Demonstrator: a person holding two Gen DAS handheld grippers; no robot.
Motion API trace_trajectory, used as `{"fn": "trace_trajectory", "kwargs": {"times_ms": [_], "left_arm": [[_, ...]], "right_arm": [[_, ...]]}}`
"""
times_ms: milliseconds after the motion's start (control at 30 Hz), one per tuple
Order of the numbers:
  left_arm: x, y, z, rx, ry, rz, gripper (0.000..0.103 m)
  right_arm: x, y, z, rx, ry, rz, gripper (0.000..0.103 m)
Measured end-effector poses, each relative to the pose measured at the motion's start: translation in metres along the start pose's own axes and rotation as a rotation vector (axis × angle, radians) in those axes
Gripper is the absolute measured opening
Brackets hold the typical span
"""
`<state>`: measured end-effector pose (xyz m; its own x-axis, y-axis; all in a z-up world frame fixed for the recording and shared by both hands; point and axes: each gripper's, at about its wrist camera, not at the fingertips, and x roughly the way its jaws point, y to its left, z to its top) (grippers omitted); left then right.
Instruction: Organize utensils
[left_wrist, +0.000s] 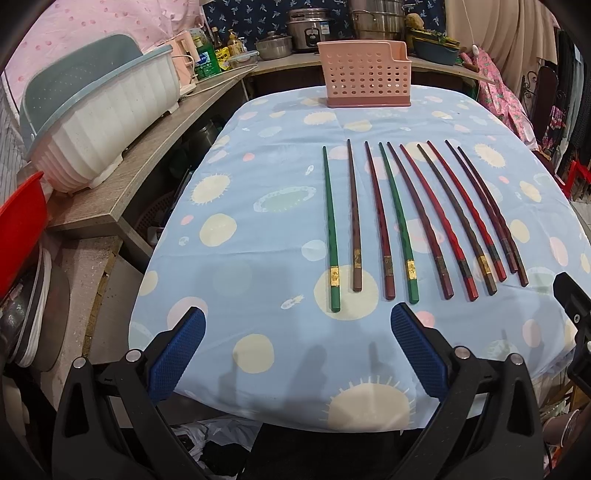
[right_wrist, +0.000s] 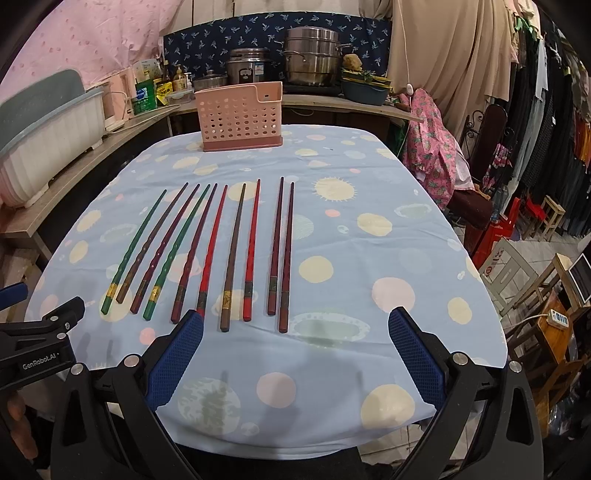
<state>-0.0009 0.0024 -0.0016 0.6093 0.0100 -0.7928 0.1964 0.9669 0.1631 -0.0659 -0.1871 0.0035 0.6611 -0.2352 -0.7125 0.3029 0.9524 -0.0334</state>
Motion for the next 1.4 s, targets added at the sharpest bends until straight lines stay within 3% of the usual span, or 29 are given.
{"fn": "trace_trajectory", "kwargs": {"times_ms": [1400], "left_arm": [[0.0026,-0.0021,0.0002,0.000,0.005,-0.003,0.096]], "right_arm": [[0.0065,0.0023,0.0003,0.007,0.007,-0.013,0.096]]}}
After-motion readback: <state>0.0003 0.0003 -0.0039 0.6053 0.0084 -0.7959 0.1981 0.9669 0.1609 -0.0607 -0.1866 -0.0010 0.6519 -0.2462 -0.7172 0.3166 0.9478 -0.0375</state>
